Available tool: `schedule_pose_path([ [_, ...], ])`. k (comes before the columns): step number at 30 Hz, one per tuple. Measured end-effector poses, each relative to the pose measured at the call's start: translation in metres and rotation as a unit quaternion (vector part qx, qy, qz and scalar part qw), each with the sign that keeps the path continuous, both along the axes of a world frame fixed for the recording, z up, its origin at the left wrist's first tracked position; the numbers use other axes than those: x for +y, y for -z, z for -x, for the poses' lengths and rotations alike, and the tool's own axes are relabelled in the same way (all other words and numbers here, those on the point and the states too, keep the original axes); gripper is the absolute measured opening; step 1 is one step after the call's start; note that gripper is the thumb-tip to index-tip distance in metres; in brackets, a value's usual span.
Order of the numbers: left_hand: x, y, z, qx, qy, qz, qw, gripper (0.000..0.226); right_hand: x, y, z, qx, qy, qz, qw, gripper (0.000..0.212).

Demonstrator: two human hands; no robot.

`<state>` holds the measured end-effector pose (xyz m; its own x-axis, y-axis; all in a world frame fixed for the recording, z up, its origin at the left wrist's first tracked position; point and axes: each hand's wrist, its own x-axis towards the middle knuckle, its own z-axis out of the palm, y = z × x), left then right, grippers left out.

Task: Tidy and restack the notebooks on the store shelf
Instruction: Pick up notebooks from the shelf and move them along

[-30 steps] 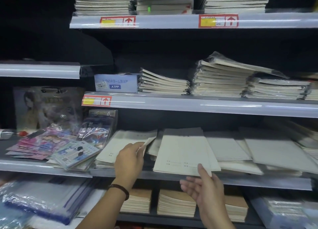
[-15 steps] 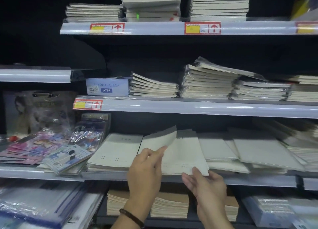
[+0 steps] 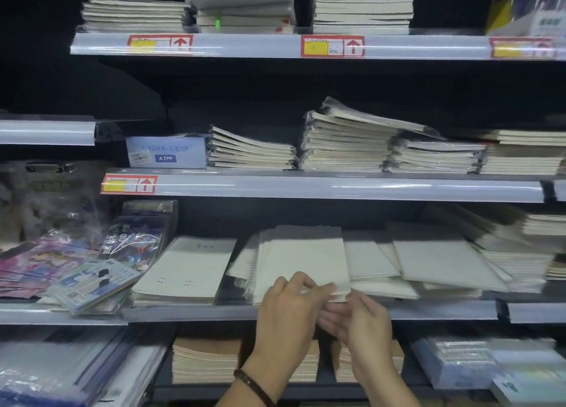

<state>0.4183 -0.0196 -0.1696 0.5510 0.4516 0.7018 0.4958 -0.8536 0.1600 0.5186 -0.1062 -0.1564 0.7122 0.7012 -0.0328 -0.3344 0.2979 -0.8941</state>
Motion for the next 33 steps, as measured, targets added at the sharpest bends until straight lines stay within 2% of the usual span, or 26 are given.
schedule_pose_path([
  [2,0.002,0.004,-0.004,0.015,-0.015,0.007,1.0,0.066,0.001,-0.003,-0.006,0.018,-0.001,0.01,1.0,0.031],
  [4,0.002,0.004,-0.007,0.01,-0.02,0.013,1.0,0.062,0.006,-0.003,-0.009,-0.022,-0.011,0.032,0.999,0.028],
  [7,0.001,-0.001,-0.004,-0.034,0.0,0.017,0.999,0.043,0.009,0.0,-0.01,-0.086,-0.005,0.05,0.995,0.023],
  [9,0.003,-0.005,0.01,-0.061,-0.039,0.038,0.997,0.048,0.011,0.002,-0.01,-0.098,0.006,0.053,0.994,0.019],
  [12,0.01,-0.001,0.038,-0.08,-0.151,0.135,0.976,0.073,0.013,0.001,-0.011,-0.1,0.033,0.057,0.993,0.012],
  [14,0.012,0.006,0.05,-0.114,-0.118,0.244,0.956,0.078,0.011,-0.002,-0.011,-0.109,0.047,0.054,0.991,0.018],
  [16,0.011,0.012,0.054,-0.135,-0.082,0.284,0.946,0.069,0.009,-0.005,-0.011,-0.107,0.043,0.053,0.992,0.026],
  [20,0.012,0.014,0.058,-0.21,-0.073,0.319,0.921,0.049,0.008,-0.005,-0.014,-0.109,0.023,0.072,0.991,0.04],
  [23,0.01,0.012,0.058,-0.286,-0.063,0.36,0.886,0.034,0.009,-0.003,-0.016,-0.12,0.023,0.082,0.989,0.04],
  [26,0.006,0.011,0.056,-0.322,-0.057,0.36,0.874,0.026,0.009,-0.004,-0.013,-0.101,0.025,0.068,0.992,0.037],
  [29,0.007,0.009,0.058,-0.317,-0.051,0.349,0.88,0.021,0.01,-0.003,-0.009,-0.058,0.026,0.046,0.997,0.033],
  [33,0.015,0.005,0.066,-0.246,-0.035,0.327,0.912,0.019,0.012,-0.004,0.002,0.014,0.02,0.034,0.999,0.026],
])
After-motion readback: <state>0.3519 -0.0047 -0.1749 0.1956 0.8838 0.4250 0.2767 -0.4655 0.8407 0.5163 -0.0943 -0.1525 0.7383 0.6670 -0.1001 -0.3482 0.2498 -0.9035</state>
